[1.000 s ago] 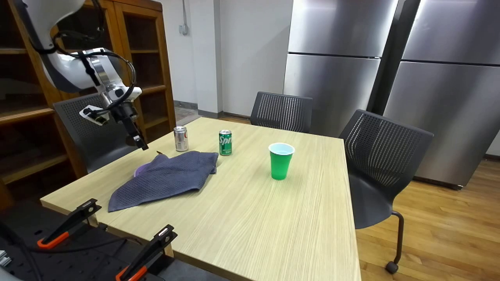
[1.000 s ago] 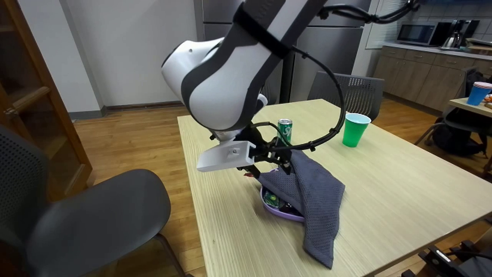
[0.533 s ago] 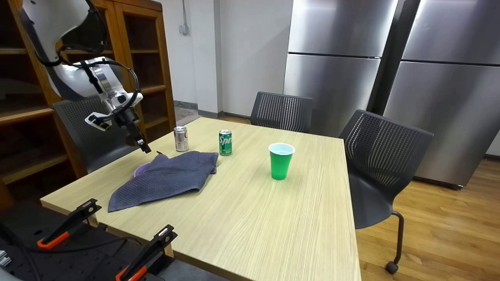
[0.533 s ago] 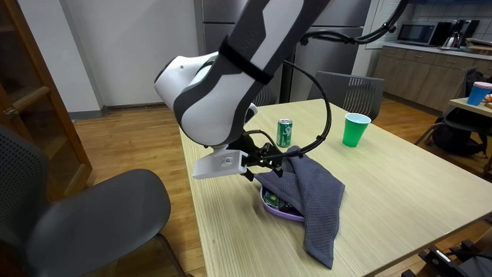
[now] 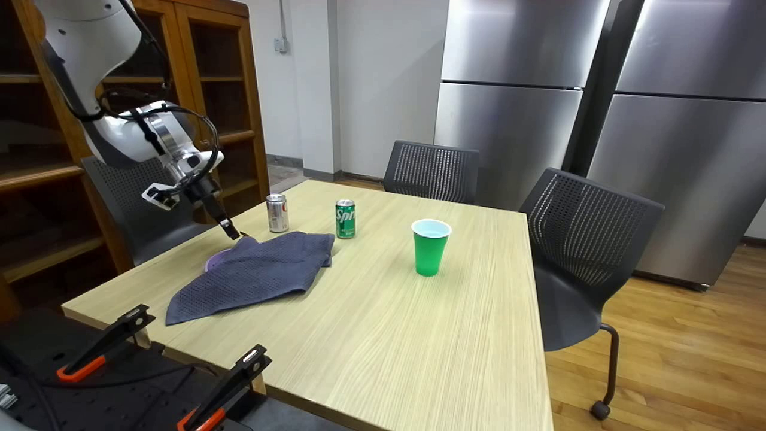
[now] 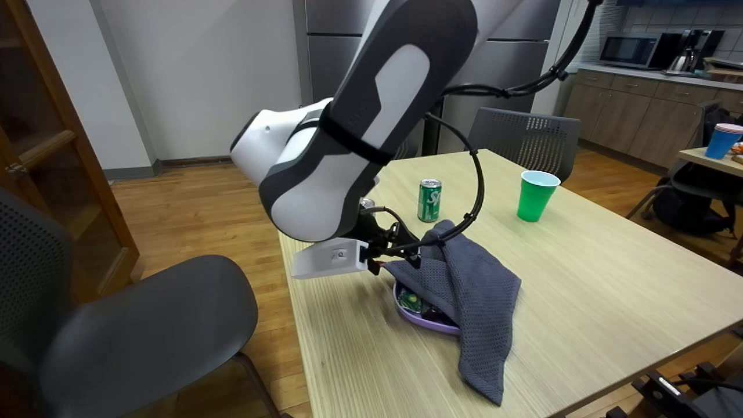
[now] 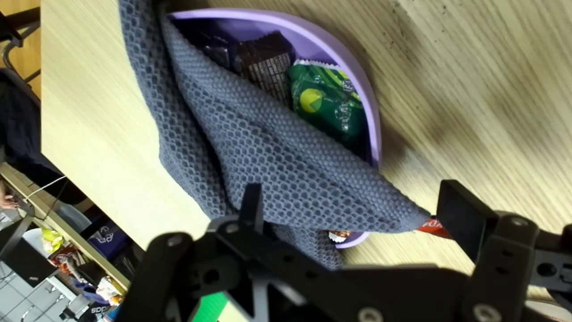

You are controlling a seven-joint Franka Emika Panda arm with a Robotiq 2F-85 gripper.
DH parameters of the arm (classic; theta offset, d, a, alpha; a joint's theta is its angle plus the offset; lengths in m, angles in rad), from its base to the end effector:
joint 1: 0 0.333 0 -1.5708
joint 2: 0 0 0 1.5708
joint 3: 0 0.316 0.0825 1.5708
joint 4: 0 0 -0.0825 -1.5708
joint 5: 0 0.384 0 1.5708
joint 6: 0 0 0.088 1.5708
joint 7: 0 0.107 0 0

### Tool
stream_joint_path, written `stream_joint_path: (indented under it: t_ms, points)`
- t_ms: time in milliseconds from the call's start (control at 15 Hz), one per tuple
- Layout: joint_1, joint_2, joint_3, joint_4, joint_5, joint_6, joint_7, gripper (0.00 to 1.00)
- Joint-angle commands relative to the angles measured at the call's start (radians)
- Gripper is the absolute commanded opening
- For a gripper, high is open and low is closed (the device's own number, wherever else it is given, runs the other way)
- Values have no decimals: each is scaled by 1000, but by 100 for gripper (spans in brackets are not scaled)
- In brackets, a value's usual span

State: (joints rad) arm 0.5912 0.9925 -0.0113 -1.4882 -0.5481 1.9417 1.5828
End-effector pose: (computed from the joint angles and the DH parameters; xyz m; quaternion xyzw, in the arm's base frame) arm 0.5537 0.3212 0.0536 0.8907 -0.3025 0.0754 0.3308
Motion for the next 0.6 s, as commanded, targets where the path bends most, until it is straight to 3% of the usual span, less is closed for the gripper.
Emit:
stream_joint_path:
  t_ms: [0,533]
  points:
    - [24,57,-23,91,-11,-54,-42,100]
    - [31,109,-50,154,-7,-81,-63,100]
